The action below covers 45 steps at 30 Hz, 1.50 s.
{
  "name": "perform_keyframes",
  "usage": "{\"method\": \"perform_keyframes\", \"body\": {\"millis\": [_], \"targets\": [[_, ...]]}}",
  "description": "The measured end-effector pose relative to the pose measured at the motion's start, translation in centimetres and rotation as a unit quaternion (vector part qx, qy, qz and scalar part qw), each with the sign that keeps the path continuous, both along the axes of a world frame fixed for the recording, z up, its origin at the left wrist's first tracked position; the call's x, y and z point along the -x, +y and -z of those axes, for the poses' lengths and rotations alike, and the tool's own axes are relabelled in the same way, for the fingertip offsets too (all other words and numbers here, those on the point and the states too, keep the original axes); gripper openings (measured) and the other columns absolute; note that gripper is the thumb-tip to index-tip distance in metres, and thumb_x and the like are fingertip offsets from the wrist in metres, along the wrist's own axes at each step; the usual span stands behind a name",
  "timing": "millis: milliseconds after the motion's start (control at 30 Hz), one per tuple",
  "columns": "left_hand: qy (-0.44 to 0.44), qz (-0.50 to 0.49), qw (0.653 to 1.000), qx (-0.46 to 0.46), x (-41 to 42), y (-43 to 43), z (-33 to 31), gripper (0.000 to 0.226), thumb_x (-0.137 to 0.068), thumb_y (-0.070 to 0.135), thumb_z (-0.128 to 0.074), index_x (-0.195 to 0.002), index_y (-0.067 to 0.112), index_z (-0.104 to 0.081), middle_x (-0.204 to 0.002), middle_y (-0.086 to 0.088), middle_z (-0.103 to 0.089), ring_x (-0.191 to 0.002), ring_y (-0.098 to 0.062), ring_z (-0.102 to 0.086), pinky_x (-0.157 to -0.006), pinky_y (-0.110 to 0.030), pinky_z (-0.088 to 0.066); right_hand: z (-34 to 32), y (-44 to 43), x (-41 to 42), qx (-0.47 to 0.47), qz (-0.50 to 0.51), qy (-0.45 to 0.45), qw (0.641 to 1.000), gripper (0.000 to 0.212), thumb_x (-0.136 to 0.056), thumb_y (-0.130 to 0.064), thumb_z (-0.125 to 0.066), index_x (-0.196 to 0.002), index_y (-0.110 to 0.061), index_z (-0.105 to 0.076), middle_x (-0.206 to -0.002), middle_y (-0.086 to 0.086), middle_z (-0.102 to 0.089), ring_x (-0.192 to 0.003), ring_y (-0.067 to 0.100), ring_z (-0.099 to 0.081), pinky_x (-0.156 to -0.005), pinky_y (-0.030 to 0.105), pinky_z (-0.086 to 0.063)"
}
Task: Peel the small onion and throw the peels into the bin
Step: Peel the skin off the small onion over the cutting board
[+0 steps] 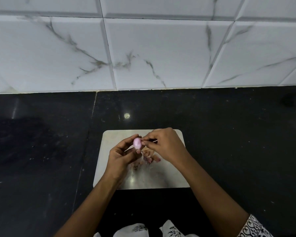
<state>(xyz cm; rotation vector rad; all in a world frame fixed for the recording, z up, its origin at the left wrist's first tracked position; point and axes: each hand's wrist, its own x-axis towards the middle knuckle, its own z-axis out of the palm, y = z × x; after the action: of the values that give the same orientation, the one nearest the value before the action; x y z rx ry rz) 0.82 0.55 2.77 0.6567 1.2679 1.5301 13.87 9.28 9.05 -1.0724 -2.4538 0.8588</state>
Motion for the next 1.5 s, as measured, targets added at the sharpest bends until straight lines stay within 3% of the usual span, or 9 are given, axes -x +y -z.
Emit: {"method": "perform_keyframes", "body": {"millis": [200, 367, 600, 800, 967, 1033, 1200, 1367, 1500], "targets": [[-0.006, -0.003, 1.000, -0.012, 0.3, 0.2, -0.3, 0.038, -0.069, 0.008, -0.069, -0.106, 0.018, -0.069, -0.107, -0.001, -0.073, -0.101, -0.018, -0.068, -0.076, -0.022, -0.054, -0.9, 0.0, 0.4, -0.034, -0.037, -0.062, 0.997, 0.020, -0.088, -0.022, -0.061, -0.104, -0.013, -0.070, -0.095, 0.005, -0.071, -0.082, 0.013, -0.062, -0.077, 0.021, -0.047], [-0.003, -0.006, 1.000, -0.027, 0.4, 0.2, -0.4, 0.037, -0.067, 0.007, -0.069, -0.101, 0.021, -0.072, -0.105, 0.000, -0.074, -0.098, -0.017, -0.069, -0.074, -0.022, -0.055, -0.8, -0.2, 0.5, -0.032, -0.024, -0.031, 0.999, 0.019, -0.084, -0.020, -0.065, -0.100, -0.010, -0.069, -0.093, 0.007, -0.069, -0.082, 0.013, -0.061, -0.077, 0.025, -0.050], [-0.007, 0.006, 0.999, -0.047, 0.1, 0.0, -0.1, 0.037, -0.067, 0.004, -0.069, -0.097, 0.025, -0.075, -0.106, -0.001, -0.074, -0.100, -0.018, -0.069, -0.077, -0.024, -0.055, 0.1, -0.5, 0.7, -0.033, -0.004, -0.025, 0.999, 0.020, -0.081, -0.027, -0.067, -0.088, -0.010, -0.062, -0.084, -0.001, -0.059, -0.074, 0.008, -0.051, -0.064, 0.013, -0.040], [-0.013, 0.004, 0.997, -0.078, 0.1, 0.2, 0.0, 0.043, -0.071, -0.007, -0.063, -0.098, 0.024, -0.075, -0.109, -0.002, -0.072, -0.104, -0.017, -0.067, -0.081, -0.023, -0.054, 1.5, -0.5, 0.6, 0.077, 0.104, 0.084, 0.988, 0.006, -0.077, -0.019, -0.069, -0.080, -0.014, -0.066, -0.073, -0.005, -0.065, -0.069, 0.007, -0.061, -0.064, 0.021, -0.052], [-0.049, 0.000, 0.994, -0.093, -0.1, 0.6, 0.0, 0.039, -0.071, -0.005, -0.061, -0.096, 0.021, -0.074, -0.107, -0.001, -0.072, -0.100, -0.014, -0.067, -0.077, -0.022, -0.054, 1.9, -0.6, 0.9, 0.320, 0.173, 0.236, 0.901, 0.004, -0.081, -0.011, -0.068, -0.079, -0.009, -0.066, -0.073, 0.009, -0.069, -0.067, 0.019, -0.068, -0.068, 0.033, -0.057], [-0.078, 0.007, 0.992, -0.096, -0.1, 0.7, 0.0, 0.033, -0.070, 0.001, -0.068, -0.097, 0.018, -0.073, -0.109, -0.003, -0.071, -0.099, -0.015, -0.067, -0.077, -0.023, -0.054, 1.7, -0.8, 0.9, 0.347, 0.179, 0.251, 0.886, 0.004, -0.083, -0.011, -0.066, -0.082, -0.007, -0.066, -0.075, 0.011, -0.069, -0.068, 0.020, -0.068, -0.067, 0.031, -0.056], [-0.108, 0.004, 0.991, -0.082, 0.2, 1.0, 0.2, 0.052, -0.051, 0.035, -0.090, -0.096, 0.017, -0.072, -0.111, -0.005, -0.071, -0.096, -0.016, -0.069, -0.078, -0.025, -0.055, 1.2, -0.8, 1.0, 0.330, 0.166, 0.222, 0.902, 0.007, -0.084, -0.013, -0.065, -0.088, -0.007, -0.067, -0.084, 0.012, -0.069, -0.072, 0.019, -0.070, -0.068, 0.032, -0.058], [-0.113, -0.004, 0.988, -0.107, 0.2, 1.2, 0.1, 0.045, -0.052, 0.032, -0.090, -0.091, 0.017, -0.073, -0.107, -0.008, -0.071, -0.100, -0.019, -0.067, -0.078, -0.024, -0.054, 0.5, -0.9, 0.6, 0.305, 0.138, 0.171, 0.927, 0.018, -0.079, -0.027, -0.071, -0.089, -0.014, -0.065, -0.089, 0.003, -0.068, -0.072, 0.013, -0.071, -0.069, 0.031, -0.059], [-0.131, 0.010, 0.985, -0.116, 0.2, 1.2, -0.1, 0.040, -0.064, 0.019, -0.084, -0.101, 0.015, -0.069, -0.117, -0.009, -0.068, -0.104, -0.018, -0.066, -0.080, -0.024, -0.054, 0.4, -0.8, 0.5, 0.276, 0.107, 0.176, 0.939, 0.008, -0.081, -0.015, -0.070, -0.079, -0.018, -0.063, -0.084, 0.003, -0.066, -0.071, 0.014, -0.071, -0.069, 0.030, -0.059]]}}
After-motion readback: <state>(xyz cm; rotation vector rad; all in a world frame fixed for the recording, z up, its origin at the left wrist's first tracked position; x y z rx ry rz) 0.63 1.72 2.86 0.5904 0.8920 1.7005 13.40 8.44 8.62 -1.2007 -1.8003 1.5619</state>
